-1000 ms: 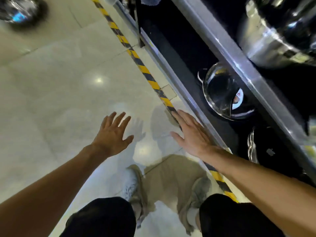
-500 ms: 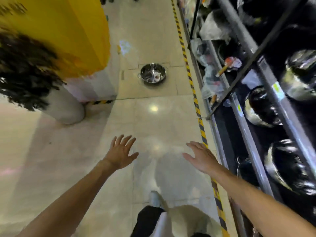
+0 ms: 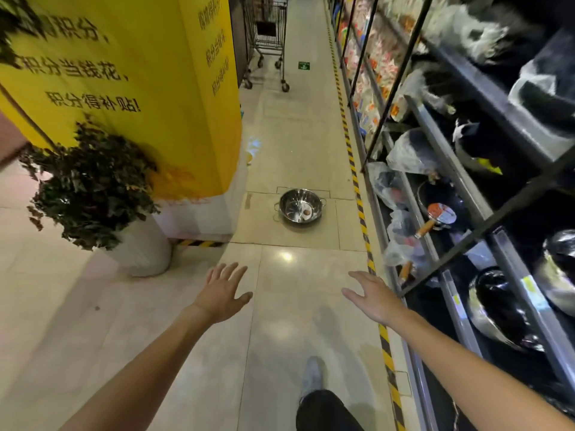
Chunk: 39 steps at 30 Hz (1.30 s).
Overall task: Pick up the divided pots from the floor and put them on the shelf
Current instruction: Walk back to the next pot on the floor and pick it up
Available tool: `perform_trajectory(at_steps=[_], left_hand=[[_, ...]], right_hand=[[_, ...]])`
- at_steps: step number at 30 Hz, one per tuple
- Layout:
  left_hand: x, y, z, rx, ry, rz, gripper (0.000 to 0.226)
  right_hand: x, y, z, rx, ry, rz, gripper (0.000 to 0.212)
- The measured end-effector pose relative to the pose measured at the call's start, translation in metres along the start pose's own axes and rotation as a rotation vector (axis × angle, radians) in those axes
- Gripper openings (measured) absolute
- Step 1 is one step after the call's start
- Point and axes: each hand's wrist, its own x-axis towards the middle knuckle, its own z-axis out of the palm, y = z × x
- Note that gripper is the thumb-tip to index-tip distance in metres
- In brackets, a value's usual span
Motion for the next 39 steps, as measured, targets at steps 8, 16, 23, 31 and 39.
perform_trajectory(at_steps=[8,16,23,31,39], left_hand=[[0.173,-0.011,-0.056,0.138,-0.036,-0.003,0.073],[0.336,-0.017,-0.126,0.097,-0.085,-0.076,0.074],[0.467,-0.024,-0.154,0.113,-0.143,-0.102,0.074],[0.649,-0.039,-0.152,0.046,-0.212,-0.124,0.072],[0.788,-0.059,-0.136,-0.044,-0.303,-0.194,0.071]], right_hand=[[0.152,0.006,-0.071,0.087,0.045,0.02,0.066],[0.322,0.017,-0.159,0.112,0.01,0.043,0.067],[0.447,0.029,-0.216,0.127,-0.015,0.06,0.067],[0.6,0.055,-0.258,0.124,-0.088,0.115,0.068],[0.758,0.088,-0.276,0.025,-0.252,0.17,0.069]])
